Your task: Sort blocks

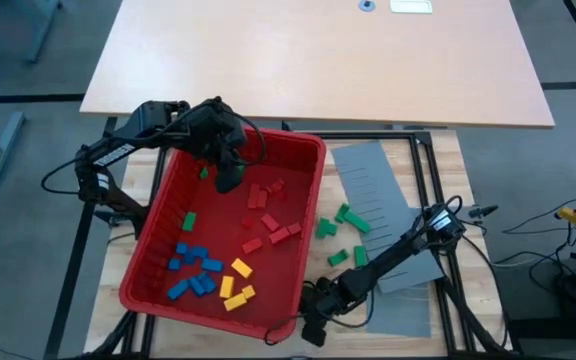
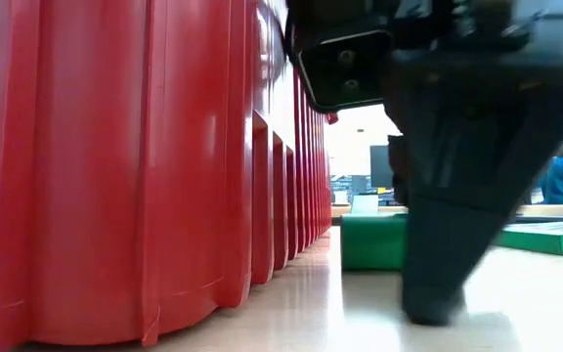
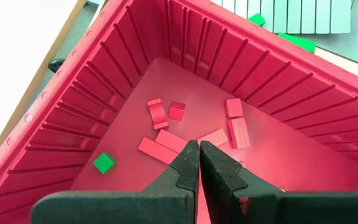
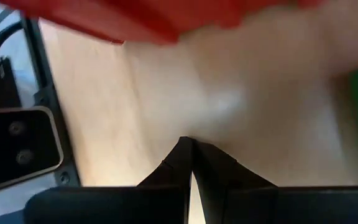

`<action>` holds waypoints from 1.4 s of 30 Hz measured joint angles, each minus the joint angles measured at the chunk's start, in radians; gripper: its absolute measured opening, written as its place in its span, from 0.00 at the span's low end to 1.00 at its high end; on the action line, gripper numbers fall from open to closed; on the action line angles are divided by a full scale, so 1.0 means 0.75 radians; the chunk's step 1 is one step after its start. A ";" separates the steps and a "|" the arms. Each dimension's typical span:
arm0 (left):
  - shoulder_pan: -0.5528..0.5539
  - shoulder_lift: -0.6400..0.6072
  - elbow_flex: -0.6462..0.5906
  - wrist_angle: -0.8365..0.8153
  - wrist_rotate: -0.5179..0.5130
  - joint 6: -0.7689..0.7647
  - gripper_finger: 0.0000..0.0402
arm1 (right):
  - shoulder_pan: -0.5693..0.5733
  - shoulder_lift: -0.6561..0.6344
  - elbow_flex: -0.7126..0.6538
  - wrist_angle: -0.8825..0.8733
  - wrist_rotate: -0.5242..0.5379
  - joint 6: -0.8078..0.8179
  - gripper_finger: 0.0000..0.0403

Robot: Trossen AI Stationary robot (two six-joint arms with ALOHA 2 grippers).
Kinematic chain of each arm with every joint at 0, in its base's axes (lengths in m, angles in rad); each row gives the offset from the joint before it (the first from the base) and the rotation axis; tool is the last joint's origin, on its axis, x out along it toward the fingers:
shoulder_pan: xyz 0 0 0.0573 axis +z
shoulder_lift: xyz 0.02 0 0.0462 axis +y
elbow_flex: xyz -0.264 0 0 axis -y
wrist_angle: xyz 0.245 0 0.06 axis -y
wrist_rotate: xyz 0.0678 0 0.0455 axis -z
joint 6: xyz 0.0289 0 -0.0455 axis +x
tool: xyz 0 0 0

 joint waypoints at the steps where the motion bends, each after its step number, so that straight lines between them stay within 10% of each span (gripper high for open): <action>1: 0.000 0.000 0.000 0.000 0.000 0.001 0.00 | -0.006 0.000 0.000 -0.006 0.014 -0.003 0.00; 20: 0.000 0.000 0.000 -0.033 0.001 0.009 0.00 | -0.149 -0.089 -0.009 -0.559 0.467 -0.082 0.00; 42: 0.000 -0.044 0.000 -0.169 0.000 0.026 0.00 | -0.125 -0.693 -0.008 -0.949 0.421 -0.123 0.00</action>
